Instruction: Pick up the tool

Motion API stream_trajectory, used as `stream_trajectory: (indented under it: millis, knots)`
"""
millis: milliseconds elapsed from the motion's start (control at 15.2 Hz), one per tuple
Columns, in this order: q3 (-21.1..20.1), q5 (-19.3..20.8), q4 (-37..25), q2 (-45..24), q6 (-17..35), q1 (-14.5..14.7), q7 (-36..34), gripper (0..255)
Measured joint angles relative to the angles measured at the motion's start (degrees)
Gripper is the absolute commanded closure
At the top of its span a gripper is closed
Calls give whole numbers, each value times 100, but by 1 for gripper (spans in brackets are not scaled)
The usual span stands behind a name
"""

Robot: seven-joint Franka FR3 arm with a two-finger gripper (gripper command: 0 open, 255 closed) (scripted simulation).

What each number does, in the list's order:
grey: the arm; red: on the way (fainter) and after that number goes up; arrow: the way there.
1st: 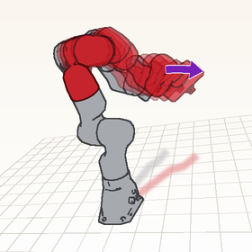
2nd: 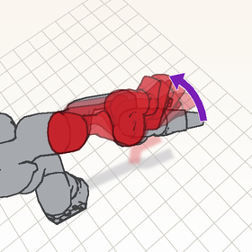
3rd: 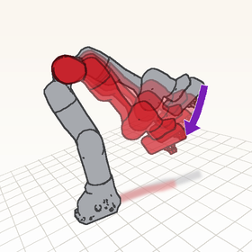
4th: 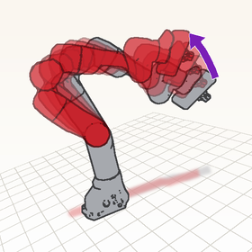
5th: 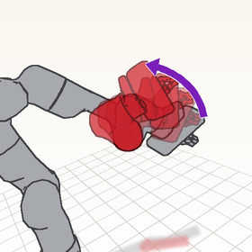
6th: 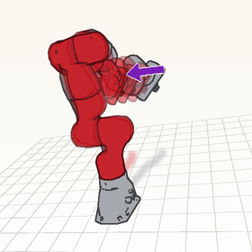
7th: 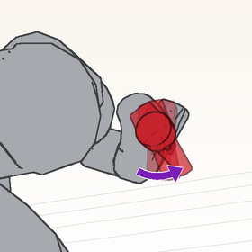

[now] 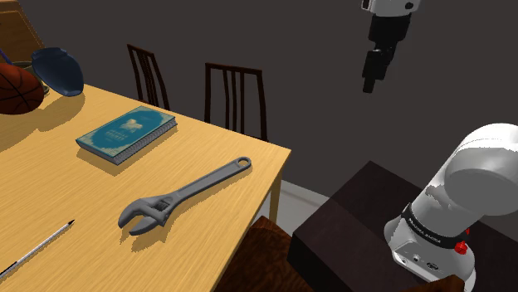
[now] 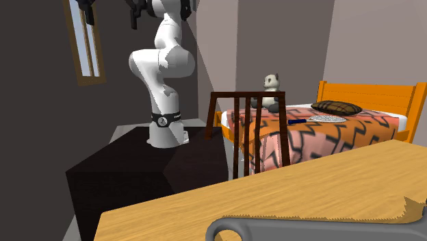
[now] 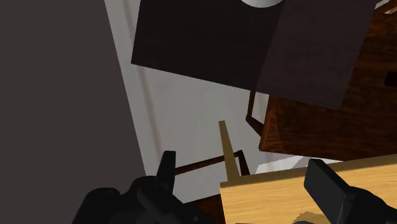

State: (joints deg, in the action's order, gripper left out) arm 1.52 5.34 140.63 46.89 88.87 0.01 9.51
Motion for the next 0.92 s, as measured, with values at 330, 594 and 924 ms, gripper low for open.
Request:
stream_trajectory:
  millis: [330, 594, 924]
  knots:
    - [-31, -51, -18, -507, 514, 201, 212, 0]
    - [-69, -108, -81, -1222, 1208, 446, 511, 0]
    - [-148, -189, -392, -2174, 1911, 736, 907, 0]
